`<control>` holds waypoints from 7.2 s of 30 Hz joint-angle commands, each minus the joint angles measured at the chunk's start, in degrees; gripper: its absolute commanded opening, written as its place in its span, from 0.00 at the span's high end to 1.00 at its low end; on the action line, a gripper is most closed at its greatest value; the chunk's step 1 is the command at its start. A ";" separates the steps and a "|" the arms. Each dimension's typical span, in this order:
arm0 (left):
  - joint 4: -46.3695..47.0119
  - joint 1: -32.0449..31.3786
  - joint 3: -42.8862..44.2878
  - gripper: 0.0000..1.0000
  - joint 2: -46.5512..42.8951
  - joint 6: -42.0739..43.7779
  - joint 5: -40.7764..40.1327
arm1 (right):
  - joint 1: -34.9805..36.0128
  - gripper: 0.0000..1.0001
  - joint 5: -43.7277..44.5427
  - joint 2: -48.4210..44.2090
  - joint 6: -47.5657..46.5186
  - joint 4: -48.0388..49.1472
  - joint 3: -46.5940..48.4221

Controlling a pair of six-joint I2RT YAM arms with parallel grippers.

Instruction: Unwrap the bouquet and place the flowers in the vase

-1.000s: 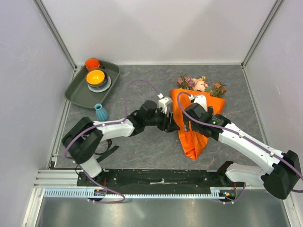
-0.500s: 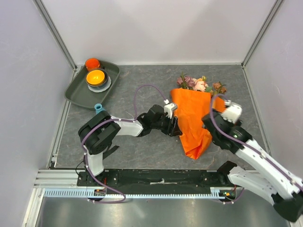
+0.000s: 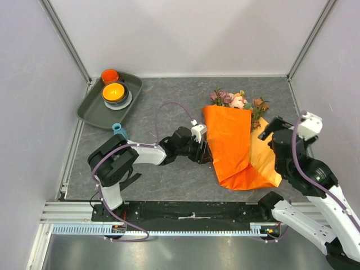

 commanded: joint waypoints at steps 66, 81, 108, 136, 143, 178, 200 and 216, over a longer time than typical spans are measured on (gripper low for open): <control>-11.41 3.90 -25.65 0.25 -60.79 -3.46 -7.21 | 5.16 0.02 -59.61 36.75 -12.72 51.65 -7.42; -13.09 3.90 -22.84 0.22 -61.44 -6.63 -1.94 | -23.26 0.02 -50.33 23.00 -14.68 31.51 -9.54; -10.98 3.90 -16.52 0.22 -54.06 -8.04 0.17 | -19.36 0.02 -92.12 -3.26 -8.16 8.59 -30.38; -1.85 -11.83 -13.07 0.52 -22.15 -15.50 3.52 | -11.54 0.02 -63.92 10.93 -5.19 20.13 -11.65; -0.25 -12.00 -20.38 0.51 -27.33 -17.01 0.08 | -12.94 0.22 -34.74 25.47 -1.32 27.89 -7.42; -27.50 -11.83 -14.32 0.30 -56.33 -10.23 -11.26 | -26.65 0.57 -34.89 53.51 5.81 58.67 -17.54; -31.81 -11.92 -12.56 0.30 -60.21 -11.47 -12.58 | -26.92 0.75 -34.01 47.54 0.17 62.45 -18.68; -32.34 -11.83 -10.01 0.29 -59.07 -11.11 -11.61 | -27.01 0.58 -32.78 43.22 -2.03 61.14 -20.26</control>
